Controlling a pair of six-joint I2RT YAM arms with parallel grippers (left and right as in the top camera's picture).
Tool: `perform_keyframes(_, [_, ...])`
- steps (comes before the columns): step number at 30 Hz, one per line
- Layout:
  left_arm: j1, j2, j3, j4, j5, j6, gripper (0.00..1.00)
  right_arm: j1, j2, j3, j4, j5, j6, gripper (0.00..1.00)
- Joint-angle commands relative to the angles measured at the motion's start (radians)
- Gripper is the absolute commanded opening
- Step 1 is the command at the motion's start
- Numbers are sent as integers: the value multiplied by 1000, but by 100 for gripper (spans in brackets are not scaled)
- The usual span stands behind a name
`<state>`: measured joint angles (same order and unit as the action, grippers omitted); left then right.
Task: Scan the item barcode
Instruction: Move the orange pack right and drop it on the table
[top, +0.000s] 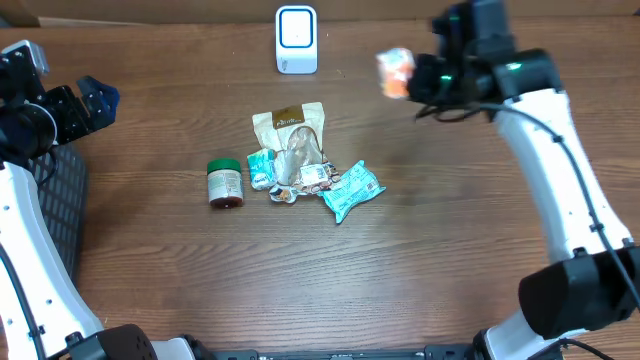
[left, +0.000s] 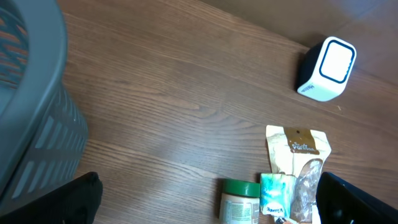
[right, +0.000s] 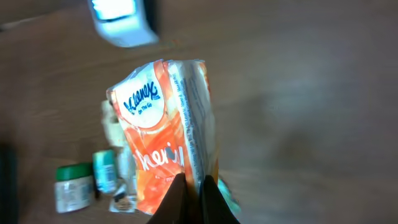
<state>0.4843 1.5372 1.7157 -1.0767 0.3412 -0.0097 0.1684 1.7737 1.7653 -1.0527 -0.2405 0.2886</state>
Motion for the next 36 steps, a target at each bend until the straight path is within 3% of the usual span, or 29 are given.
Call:
perform_keyframes(1, [-7, -6, 17, 1, 15, -16, 100, -97, 12, -63, -35, -34, 53, 4])
perform_keyframes(11, [-7, -6, 17, 1, 15, -16, 100, -299, 14, -401, 155, 63, 181, 4])
perform_keyframes(20, [-7, -6, 17, 1, 15, -16, 100, -340, 14, -589, 312, 30, 187, 5])
perform_keyframes(22, [-7, -6, 17, 1, 15, -16, 99, -340, 14, -590, 310, 30, 187, 12])
perform_keyframes(24, [-7, -6, 17, 1, 15, -16, 100, -340, 14, -590, 307, 30, 187, 31])
perform_keyframes(25, [-7, -6, 17, 1, 15, -16, 99, -340, 14, -590, 308, 31, 181, 51])
perform_keyframes(27, [-7, -6, 17, 1, 15, -16, 100, -343, 14, -584, 298, 30, 175, 62])
perform_keyframes(31, [-7, -6, 17, 1, 15, -16, 99, -350, 7, -494, 180, 29, 171, 63])
perform_keyframes(36, [-7, -6, 17, 1, 15, -16, 100, -312, -3, -301, 9, -121, 35, 63])
